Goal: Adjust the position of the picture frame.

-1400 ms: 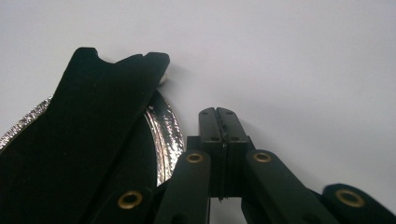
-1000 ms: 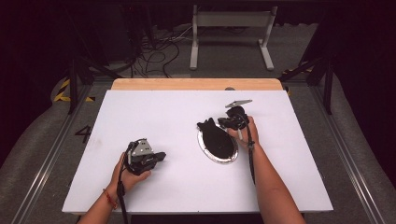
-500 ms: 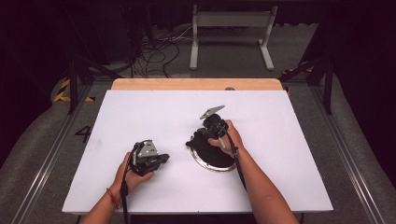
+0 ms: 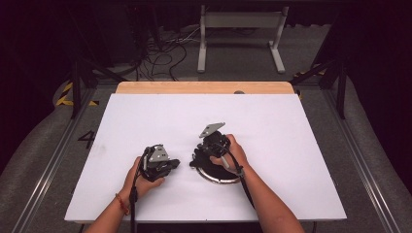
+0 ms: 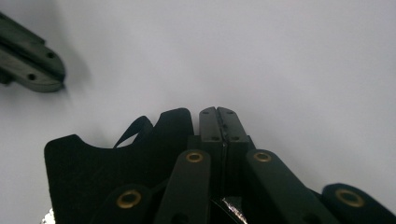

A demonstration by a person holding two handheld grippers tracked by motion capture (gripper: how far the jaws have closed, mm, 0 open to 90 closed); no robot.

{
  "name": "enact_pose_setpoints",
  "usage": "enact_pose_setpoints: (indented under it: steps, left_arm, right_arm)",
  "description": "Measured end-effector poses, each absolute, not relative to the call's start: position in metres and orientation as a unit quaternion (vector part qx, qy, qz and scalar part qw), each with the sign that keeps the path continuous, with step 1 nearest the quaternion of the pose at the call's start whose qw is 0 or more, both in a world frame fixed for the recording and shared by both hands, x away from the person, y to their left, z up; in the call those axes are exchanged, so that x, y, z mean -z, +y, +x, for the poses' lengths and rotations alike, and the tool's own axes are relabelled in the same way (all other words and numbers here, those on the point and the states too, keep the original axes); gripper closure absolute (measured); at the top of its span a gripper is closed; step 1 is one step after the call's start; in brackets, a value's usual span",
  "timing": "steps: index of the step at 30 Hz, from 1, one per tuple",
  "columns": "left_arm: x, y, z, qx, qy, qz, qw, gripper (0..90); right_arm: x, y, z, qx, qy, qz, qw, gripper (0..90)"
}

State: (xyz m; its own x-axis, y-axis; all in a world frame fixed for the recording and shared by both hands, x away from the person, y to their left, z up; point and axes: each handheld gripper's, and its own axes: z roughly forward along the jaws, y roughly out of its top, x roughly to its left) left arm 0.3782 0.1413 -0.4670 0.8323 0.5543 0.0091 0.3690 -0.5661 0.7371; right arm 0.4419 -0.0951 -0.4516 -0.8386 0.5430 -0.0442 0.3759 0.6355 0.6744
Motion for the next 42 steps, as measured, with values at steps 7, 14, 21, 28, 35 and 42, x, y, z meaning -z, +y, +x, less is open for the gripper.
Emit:
enact_pose_setpoints:
  steps: [7, 14, 21, 28, 35, 42]
  left_arm:
    - [0.458, 0.137, 0.385, -0.124, 0.265, 0.871, 0.393, 86.2]
    - [0.45, 0.127, 0.396, -0.132, 0.26, 0.871, 0.395, 86.2]
    - [0.446, 0.115, 0.413, -0.133, 0.263, 0.861, 0.414, 86.1]
    - [0.452, 0.105, 0.429, -0.124, 0.271, 0.856, 0.422, 84.1]
    - [0.456, 0.085, 0.441, -0.119, 0.271, 0.863, 0.41, 83.2]
    - [0.457, 0.076, 0.441, -0.121, 0.257, 0.88, 0.381, 83.7]
  right_arm:
    - [0.434, -0.117, 0.417, -0.377, 0.873, 0.266, 0.156, 85.4]
    - [0.414, -0.168, 0.364, -0.395, 0.872, 0.244, 0.154, 90.0]
    - [0.432, -0.215, 0.322, -0.393, 0.873, 0.262, 0.123, 89.5]
    - [0.451, -0.218, 0.304, -0.377, 0.884, 0.253, 0.116, 89.6]
    - [0.458, -0.226, 0.301, -0.38, 0.879, 0.267, 0.104, 89.9]
    - [0.461, -0.222, 0.301, -0.388, 0.87, 0.276, 0.128, 90.0]
